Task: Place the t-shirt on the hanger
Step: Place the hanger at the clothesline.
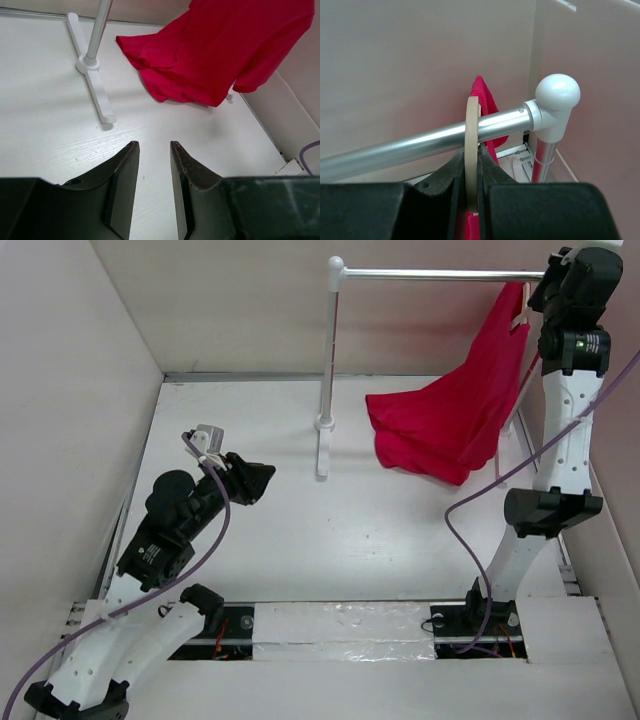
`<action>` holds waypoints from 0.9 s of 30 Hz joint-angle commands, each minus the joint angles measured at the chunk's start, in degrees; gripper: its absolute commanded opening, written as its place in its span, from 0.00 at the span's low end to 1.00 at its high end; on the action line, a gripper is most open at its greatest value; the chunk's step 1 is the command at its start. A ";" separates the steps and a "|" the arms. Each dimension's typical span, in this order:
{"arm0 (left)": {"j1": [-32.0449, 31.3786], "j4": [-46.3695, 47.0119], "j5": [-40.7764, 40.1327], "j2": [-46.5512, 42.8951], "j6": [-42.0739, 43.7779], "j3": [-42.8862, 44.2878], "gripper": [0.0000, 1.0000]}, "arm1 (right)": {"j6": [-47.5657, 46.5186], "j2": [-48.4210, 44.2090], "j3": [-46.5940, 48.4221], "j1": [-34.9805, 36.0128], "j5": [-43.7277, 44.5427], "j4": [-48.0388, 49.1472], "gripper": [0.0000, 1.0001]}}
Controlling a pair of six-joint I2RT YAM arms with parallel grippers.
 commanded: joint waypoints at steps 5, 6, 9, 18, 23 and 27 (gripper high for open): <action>-0.25 4.47 -0.06 0.81 -0.52 -0.85 0.27 | -1.88 0.08 0.37 -0.68 -0.06 10.66 0.00; -0.25 4.47 0.11 0.99 -0.52 -0.85 0.27 | -1.54 0.08 -0.43 -0.68 -0.15 10.75 0.00; -0.25 4.47 -0.06 1.25 -0.35 -0.93 0.27 | -0.83 -1.23 -6.04 -0.68 -0.06 12.85 0.00; -0.25 4.73 -0.32 0.99 -0.52 -1.64 0.27 | 1.45 -4.75 -15.97 -1.21 -0.68 17.95 0.00; -0.25 4.65 -0.24 0.55 -0.52 -1.99 0.27 | 1.98 -9.05 -21.43 -1.21 -0.24 20.94 0.00; -0.25 4.73 0.03 0.29 -0.52 -2.34 0.27 | 3.38 -11.08 -23.28 -2.52 -1.81 21.38 0.02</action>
